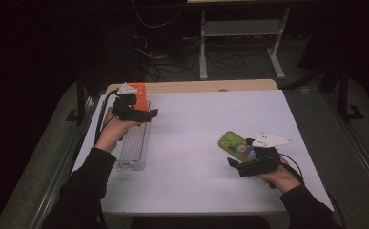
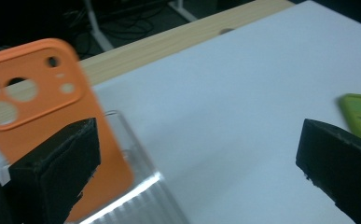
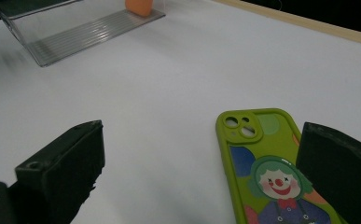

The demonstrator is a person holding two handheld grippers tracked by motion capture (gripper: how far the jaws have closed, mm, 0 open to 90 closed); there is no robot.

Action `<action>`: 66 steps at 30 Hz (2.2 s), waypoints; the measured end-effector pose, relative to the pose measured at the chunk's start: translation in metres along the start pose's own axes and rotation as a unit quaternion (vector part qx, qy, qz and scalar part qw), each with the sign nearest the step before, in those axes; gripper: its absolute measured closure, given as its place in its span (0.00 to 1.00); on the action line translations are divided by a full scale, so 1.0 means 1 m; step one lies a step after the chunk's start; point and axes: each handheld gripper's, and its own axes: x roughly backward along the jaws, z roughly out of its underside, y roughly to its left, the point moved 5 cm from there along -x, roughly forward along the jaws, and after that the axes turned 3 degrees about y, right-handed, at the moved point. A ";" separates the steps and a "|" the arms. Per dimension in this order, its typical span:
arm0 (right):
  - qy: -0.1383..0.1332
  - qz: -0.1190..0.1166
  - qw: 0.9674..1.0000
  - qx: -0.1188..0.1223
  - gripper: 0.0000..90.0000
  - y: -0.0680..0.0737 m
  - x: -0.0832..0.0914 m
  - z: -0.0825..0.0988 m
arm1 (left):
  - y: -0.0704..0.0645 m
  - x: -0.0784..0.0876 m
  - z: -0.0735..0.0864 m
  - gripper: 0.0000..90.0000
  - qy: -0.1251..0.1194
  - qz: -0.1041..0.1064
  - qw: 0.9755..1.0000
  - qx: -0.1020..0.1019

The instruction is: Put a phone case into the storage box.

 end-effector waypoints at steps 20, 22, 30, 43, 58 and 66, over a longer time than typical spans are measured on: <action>0.014 0.000 1.000 0.004 0.00 -0.003 0.001 -0.002 | -0.101 -0.005 0.030 0.00 0.021 0.119 0.990 -0.075; 0.015 0.001 1.000 0.001 0.00 -0.003 0.002 -0.002 | -0.107 -0.005 0.036 0.00 0.027 0.125 0.988 -0.085; 0.036 -0.007 0.999 -0.003 0.00 -0.001 -0.001 0.000 | -0.128 -0.003 0.054 0.00 0.026 0.154 0.982 -0.103; 0.072 -0.012 0.997 0.009 0.00 -0.002 -0.001 -0.003 | -0.151 -0.010 0.074 0.00 0.035 0.164 0.976 -0.139; 0.082 -0.014 0.996 -0.017 0.00 -0.029 -0.001 -0.019 | -0.153 -0.015 0.078 0.00 0.050 0.169 0.974 -0.139; 0.085 -0.012 0.996 -0.019 0.00 -0.042 -0.006 -0.027 | -0.152 -0.015 0.078 0.00 0.048 0.172 0.974 -0.138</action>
